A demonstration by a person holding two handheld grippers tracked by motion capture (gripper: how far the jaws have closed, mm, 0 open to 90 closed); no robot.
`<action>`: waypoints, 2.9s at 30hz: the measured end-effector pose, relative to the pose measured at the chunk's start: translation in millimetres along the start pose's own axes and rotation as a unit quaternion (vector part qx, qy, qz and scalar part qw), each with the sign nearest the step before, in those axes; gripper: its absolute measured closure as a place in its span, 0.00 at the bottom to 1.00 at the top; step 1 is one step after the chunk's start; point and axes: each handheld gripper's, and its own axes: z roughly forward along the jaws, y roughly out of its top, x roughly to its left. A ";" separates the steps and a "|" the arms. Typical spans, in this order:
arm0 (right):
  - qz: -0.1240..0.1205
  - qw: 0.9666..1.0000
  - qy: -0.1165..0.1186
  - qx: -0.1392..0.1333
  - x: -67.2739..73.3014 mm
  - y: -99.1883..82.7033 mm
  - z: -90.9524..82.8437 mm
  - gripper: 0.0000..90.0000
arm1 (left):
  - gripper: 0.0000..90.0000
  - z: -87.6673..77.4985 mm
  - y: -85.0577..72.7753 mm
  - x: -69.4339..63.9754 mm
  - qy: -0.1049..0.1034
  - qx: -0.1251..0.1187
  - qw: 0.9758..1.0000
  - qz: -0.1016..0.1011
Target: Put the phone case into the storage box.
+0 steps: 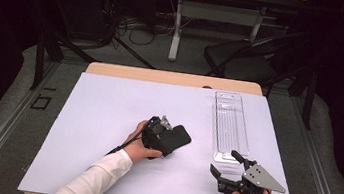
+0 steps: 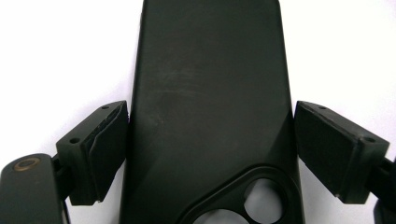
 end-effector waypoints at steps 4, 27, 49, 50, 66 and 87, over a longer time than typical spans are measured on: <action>0.002 1.000 0.000 0.000 0.0 0.0 -0.2 0.16 | 0.15 0.0 0.1 -0.1 0.001 0.000 1.000 0.000; -0.001 1.000 0.001 -0.001 -0.1 -0.1 0.3 0.16 | 0.16 -7.0 1.6 0.4 0.000 0.001 1.000 -0.012; 0.001 1.000 0.001 0.000 0.1 -0.3 0.7 0.16 | 0.16 -36.4 1.8 3.1 -0.004 -0.003 0.999 -0.042; 0.001 1.000 0.001 0.000 0.1 -0.3 0.7 0.16 | 0.16 -38.1 1.6 2.8 -0.004 -0.005 0.999 -0.043; 0.000 1.000 0.000 0.000 0.2 -0.3 0.8 0.16 | 0.16 -72.0 10.1 -11.0 0.002 0.000 1.000 -0.021; -0.002 1.000 0.001 0.004 1.3 0.7 1.6 0.16 | 0.16 -115.3 23.7 -27.3 -0.012 -0.025 1.000 -0.012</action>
